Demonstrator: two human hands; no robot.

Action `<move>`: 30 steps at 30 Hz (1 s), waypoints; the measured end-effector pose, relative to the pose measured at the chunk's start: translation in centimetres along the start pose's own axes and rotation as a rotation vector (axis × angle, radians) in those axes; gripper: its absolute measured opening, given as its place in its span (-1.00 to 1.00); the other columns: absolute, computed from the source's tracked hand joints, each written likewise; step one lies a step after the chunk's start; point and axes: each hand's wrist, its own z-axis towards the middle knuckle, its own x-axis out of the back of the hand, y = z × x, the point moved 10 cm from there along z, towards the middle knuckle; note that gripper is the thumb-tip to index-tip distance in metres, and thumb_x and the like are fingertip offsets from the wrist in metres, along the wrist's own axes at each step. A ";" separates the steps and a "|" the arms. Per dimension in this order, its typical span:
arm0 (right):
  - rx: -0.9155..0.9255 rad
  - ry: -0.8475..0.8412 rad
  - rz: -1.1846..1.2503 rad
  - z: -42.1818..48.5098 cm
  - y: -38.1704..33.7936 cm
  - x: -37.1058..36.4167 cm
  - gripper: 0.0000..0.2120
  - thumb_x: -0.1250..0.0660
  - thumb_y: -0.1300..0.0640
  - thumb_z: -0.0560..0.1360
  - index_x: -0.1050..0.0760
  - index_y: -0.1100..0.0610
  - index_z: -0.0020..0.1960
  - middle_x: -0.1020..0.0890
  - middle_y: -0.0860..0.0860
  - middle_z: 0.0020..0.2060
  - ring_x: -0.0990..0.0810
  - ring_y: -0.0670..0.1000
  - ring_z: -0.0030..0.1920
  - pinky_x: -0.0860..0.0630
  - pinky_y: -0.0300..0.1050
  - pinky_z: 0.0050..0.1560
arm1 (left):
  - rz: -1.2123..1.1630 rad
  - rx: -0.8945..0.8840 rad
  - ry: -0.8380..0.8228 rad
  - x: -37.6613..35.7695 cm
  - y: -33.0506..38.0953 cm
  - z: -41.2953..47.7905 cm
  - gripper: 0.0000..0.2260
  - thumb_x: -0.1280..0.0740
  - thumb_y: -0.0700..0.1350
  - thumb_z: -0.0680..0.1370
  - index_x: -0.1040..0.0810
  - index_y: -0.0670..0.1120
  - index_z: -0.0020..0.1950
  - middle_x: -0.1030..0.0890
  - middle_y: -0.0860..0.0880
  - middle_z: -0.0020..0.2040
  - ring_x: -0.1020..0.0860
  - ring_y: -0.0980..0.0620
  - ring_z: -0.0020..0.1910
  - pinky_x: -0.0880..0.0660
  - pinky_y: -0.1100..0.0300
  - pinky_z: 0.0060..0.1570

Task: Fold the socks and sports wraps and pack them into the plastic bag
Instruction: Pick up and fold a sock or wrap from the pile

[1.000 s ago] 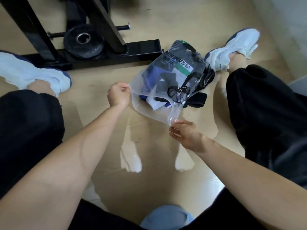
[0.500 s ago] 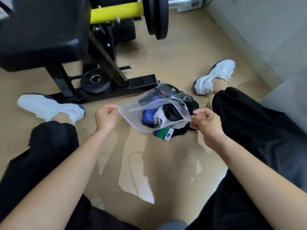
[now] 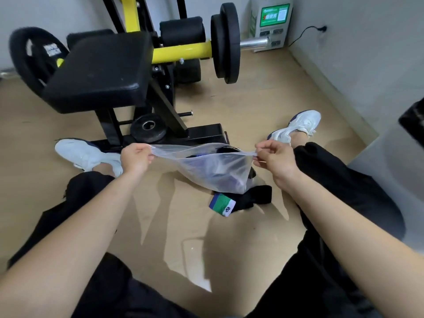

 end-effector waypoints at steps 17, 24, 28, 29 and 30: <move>-0.159 -0.272 -0.390 0.7 14.3 -4.9 -0.80 -0.35 0.49 0.48 -0.56 0.21 -0.10 -0.63 0.00 -0.38 -0.60 -0.10 -0.37 -0.52 -0.30 -0.27 | 0.300 0.326 -0.055 4.2 -18.2 0.7 -0.78 -0.37 -0.22 0.50 -0.59 0.06 -0.28 -0.69 -0.06 -0.14 -0.70 -0.16 -0.06 -0.65 -0.07 0.09; -0.250 -0.188 -0.646 3.2 20.0 0.3 -0.53 -0.53 0.17 0.45 -0.49 0.11 0.31 -0.50 0.07 0.11 -0.54 0.06 -0.01 -0.51 -0.09 -0.03 | 0.568 0.080 -0.318 -4.1 -15.4 -3.4 -0.81 -0.40 -0.02 0.56 -0.62 -0.01 0.15 -0.64 -0.10 0.26 -0.59 -0.13 0.18 -0.50 0.00 0.27; -0.167 -0.324 -0.689 3.5 21.0 -1.7 -0.41 -0.52 0.26 0.44 -0.43 0.13 0.42 -0.54 0.09 0.21 -0.54 0.04 0.18 -0.49 0.00 0.30 | 0.863 -0.388 -0.391 -10.0 -9.5 -9.3 -0.39 -0.33 0.24 0.54 -0.35 0.04 0.53 -0.41 -0.10 0.51 -0.39 -0.20 0.43 -0.34 -0.09 0.41; -0.148 -0.359 -0.680 3.4 21.1 -2.2 -0.40 -0.50 0.31 0.44 -0.42 0.16 0.43 -0.54 0.08 0.22 -0.51 0.01 0.21 -0.46 0.01 0.34 | 0.904 -0.498 -0.470 -12.0 -9.1 -11.3 -0.31 -0.32 0.30 0.52 -0.25 0.09 0.58 -0.28 -0.09 0.59 -0.30 -0.21 0.49 -0.30 -0.15 0.44; -0.133 -0.389 -0.651 3.5 21.4 -2.6 -0.38 -0.49 0.36 0.44 -0.40 0.18 0.45 -0.53 0.06 0.24 -0.49 -0.01 0.26 -0.44 0.04 0.36 | 0.967 -0.572 -0.555 -13.9 -9.5 -13.0 -0.22 -0.33 0.36 0.48 -0.15 0.15 0.61 -0.15 -0.09 0.63 -0.22 -0.23 0.52 -0.28 -0.21 0.44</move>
